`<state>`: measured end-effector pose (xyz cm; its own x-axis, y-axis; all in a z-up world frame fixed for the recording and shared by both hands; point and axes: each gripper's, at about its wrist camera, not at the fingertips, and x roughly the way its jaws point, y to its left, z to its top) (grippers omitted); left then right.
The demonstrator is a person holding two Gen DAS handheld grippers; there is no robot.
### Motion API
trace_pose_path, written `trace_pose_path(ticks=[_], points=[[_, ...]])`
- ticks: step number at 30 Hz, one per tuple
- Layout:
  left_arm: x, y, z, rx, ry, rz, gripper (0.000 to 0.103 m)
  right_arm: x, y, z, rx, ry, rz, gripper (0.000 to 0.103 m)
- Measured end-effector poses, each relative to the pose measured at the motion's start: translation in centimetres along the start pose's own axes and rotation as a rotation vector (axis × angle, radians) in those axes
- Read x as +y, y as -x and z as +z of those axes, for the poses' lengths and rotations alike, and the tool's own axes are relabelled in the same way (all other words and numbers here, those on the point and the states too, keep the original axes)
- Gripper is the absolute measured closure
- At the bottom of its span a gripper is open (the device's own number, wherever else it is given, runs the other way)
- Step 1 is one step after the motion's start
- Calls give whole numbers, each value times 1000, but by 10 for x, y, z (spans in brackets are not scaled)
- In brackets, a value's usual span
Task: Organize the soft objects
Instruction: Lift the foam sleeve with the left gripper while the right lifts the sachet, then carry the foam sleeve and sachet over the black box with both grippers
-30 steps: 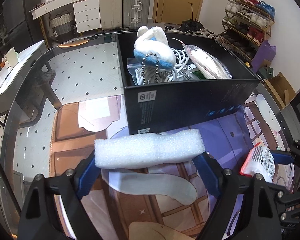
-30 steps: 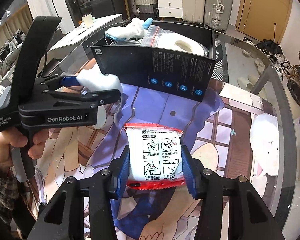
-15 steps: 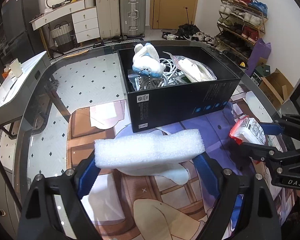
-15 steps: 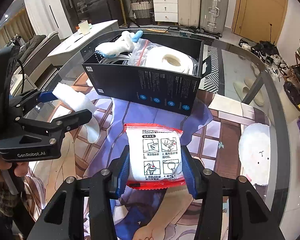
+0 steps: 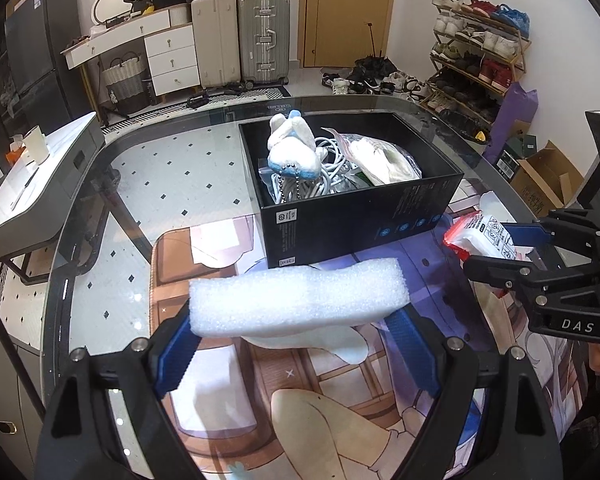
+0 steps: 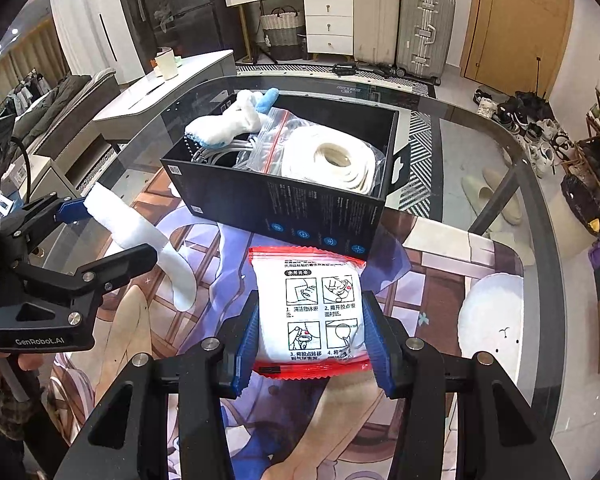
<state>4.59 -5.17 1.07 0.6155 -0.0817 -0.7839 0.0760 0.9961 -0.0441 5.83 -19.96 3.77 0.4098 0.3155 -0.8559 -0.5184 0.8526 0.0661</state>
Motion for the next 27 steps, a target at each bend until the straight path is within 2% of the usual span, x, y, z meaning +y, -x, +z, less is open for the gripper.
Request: trace_pose_path(ticks=[16,27], points=[[4,19,27,-51,-13,14,16,0,14,36,-61,22,-9,55],[-4,14,52,-72,-41,17,15,-8,13,65,-88,20,-3,55]])
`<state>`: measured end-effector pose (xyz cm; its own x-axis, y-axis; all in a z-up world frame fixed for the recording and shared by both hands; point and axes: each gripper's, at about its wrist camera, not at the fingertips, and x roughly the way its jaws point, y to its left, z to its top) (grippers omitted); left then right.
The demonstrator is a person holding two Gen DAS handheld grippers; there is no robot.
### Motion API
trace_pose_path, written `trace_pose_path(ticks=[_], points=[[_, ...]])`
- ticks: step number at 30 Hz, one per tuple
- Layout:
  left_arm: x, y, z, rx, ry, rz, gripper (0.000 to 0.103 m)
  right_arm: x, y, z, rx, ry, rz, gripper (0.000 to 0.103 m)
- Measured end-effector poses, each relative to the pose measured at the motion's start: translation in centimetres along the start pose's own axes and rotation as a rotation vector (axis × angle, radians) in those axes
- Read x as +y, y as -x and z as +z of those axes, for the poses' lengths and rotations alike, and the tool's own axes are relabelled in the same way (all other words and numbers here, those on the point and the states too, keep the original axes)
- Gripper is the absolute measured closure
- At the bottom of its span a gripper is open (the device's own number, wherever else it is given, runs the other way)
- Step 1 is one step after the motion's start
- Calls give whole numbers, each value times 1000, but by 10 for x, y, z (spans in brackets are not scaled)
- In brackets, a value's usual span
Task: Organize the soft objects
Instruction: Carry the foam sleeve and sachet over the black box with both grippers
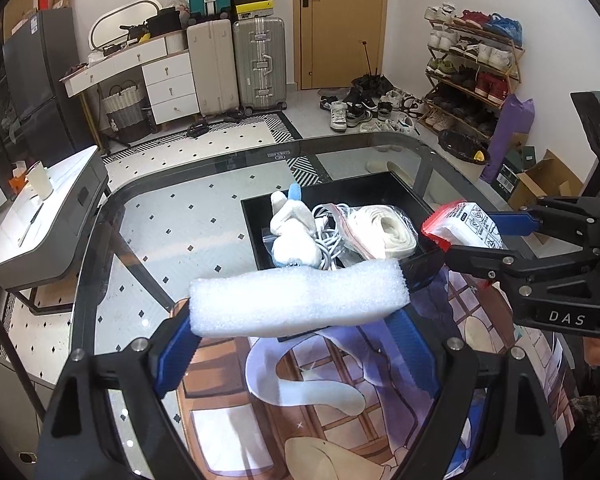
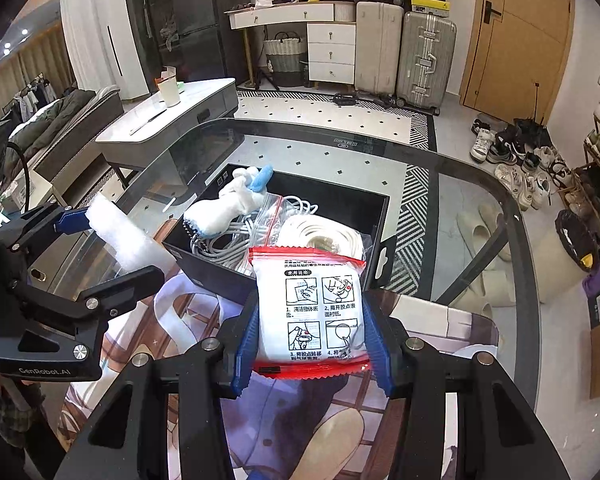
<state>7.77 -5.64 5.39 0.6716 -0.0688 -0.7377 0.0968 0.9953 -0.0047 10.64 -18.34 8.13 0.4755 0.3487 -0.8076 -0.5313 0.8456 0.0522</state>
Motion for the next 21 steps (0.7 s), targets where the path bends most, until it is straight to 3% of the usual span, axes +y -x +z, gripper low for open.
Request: trace_pose_path(ticks=[21], points=[[3,-47,31,33,-15,-33,16,-13,-38,38,-6,-46,48,55]])
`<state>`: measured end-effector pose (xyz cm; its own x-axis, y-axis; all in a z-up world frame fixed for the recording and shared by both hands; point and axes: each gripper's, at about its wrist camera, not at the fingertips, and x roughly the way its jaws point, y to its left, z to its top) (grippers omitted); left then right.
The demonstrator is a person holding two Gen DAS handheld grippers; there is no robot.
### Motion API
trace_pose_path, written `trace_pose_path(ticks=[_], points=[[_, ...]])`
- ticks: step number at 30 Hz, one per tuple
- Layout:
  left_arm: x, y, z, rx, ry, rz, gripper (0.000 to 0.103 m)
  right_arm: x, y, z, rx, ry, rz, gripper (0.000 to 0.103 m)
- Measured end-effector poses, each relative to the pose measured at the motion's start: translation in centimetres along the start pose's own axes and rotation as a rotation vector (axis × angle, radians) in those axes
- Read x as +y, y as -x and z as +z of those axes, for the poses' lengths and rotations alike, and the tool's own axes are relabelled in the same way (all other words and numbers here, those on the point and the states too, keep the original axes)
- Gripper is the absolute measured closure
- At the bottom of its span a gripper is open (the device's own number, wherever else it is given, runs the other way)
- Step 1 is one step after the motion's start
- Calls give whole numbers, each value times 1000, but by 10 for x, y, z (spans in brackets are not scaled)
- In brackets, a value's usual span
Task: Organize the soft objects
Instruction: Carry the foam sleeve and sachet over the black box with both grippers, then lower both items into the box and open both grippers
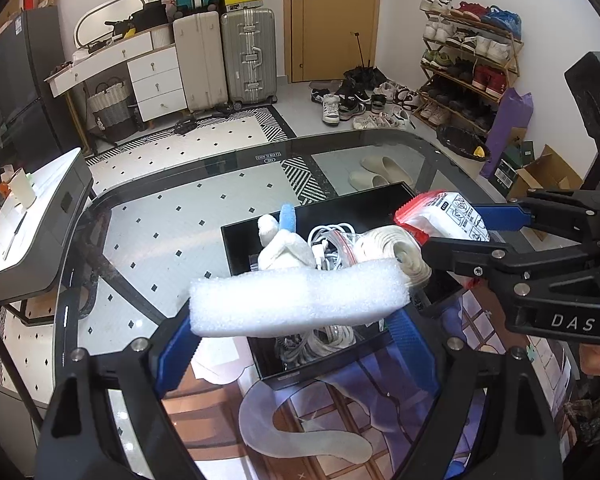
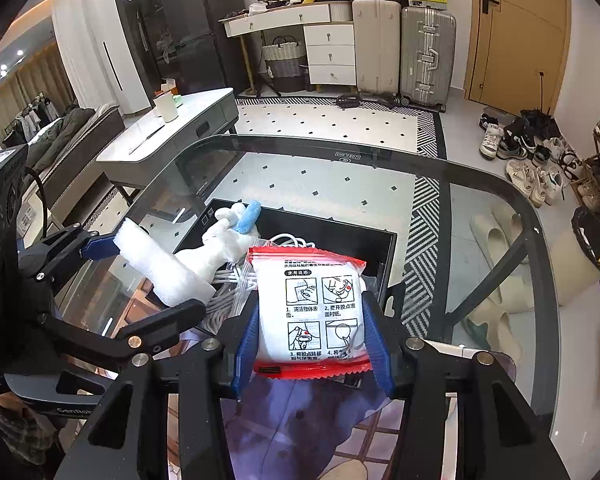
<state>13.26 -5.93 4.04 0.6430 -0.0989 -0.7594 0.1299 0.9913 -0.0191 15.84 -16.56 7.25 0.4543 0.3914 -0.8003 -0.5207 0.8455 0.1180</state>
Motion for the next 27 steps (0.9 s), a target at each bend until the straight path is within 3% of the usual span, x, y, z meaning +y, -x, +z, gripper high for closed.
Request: trace_pose_path(ticks=[23,27], points=[[-8,-28,7,40,-21,-14,13,-2,-48,17,45,-41,59,55],[-7,-31,7,58,-28,4,12,-4,-45,17,26,-49,67,47]])
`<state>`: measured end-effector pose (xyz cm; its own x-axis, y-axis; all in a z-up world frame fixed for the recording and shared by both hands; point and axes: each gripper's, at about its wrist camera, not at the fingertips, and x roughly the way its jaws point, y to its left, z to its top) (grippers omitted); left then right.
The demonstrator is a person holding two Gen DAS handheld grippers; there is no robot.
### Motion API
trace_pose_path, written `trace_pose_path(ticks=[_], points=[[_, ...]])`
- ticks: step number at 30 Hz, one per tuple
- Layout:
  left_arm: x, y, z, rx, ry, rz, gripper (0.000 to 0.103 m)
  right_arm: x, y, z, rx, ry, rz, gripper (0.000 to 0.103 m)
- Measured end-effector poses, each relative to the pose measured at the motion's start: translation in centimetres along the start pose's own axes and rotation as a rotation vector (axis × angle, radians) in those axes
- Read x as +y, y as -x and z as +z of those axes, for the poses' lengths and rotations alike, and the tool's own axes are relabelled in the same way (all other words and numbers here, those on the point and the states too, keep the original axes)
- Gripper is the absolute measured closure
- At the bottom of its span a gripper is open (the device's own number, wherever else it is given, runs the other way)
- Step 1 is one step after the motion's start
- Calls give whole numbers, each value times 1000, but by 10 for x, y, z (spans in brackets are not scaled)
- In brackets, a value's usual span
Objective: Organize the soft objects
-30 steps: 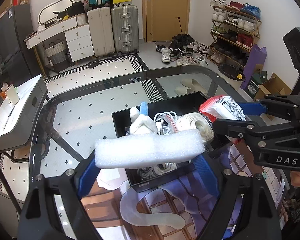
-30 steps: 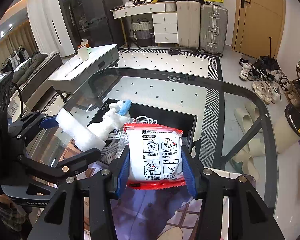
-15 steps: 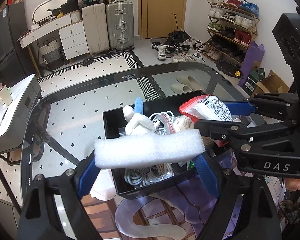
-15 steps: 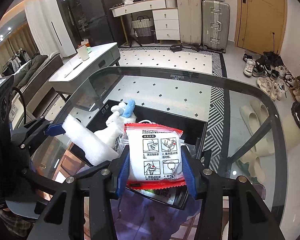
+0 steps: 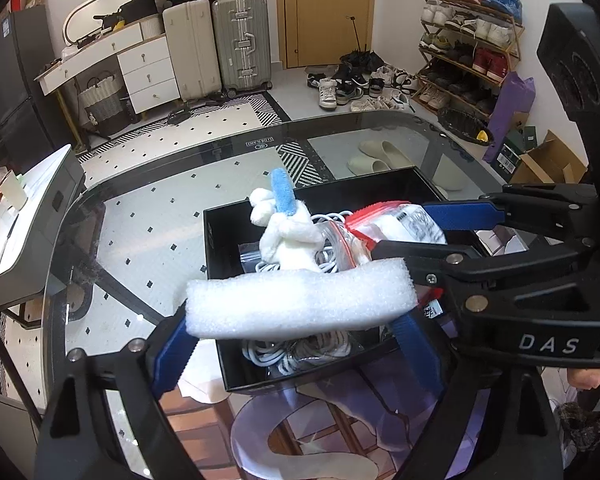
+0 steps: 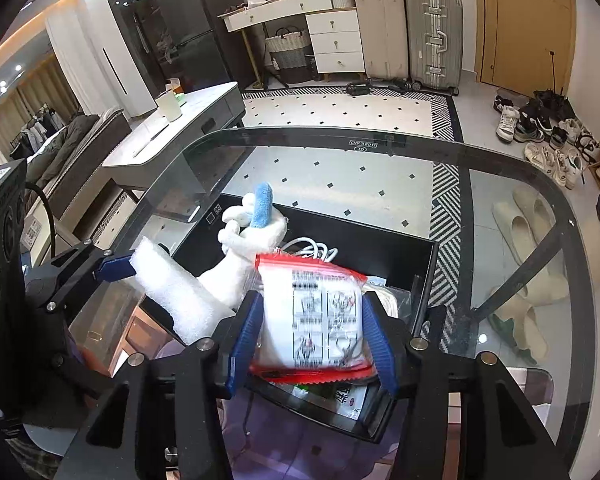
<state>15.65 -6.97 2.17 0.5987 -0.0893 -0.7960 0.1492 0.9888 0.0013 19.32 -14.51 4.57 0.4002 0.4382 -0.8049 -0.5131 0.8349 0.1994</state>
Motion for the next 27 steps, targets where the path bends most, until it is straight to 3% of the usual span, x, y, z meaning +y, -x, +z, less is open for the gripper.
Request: trace_pose_path(ticks=[3,8,13,20,22,27], points=[[-1,0,0,6,-8,8,10,-2,5,1,-15,-7,6,31],[-1,8,0,-12,-11,15,6,-9,19,-3,-37,-21,4,28],[-5,18,-5,-38,-32,16,0,-14,38,-10,-78,-33,2,16],[-4,37,-13,-75,-11,5,0,-20,59,-28,-120,-50,-3,9],[-3,43,-17,-93,-3,8,0,-19,64,-33,-136,-48,-1,1],[7,52,-31,-138,33,14,0,-12,71,-43,-174,-16,-14,1]])
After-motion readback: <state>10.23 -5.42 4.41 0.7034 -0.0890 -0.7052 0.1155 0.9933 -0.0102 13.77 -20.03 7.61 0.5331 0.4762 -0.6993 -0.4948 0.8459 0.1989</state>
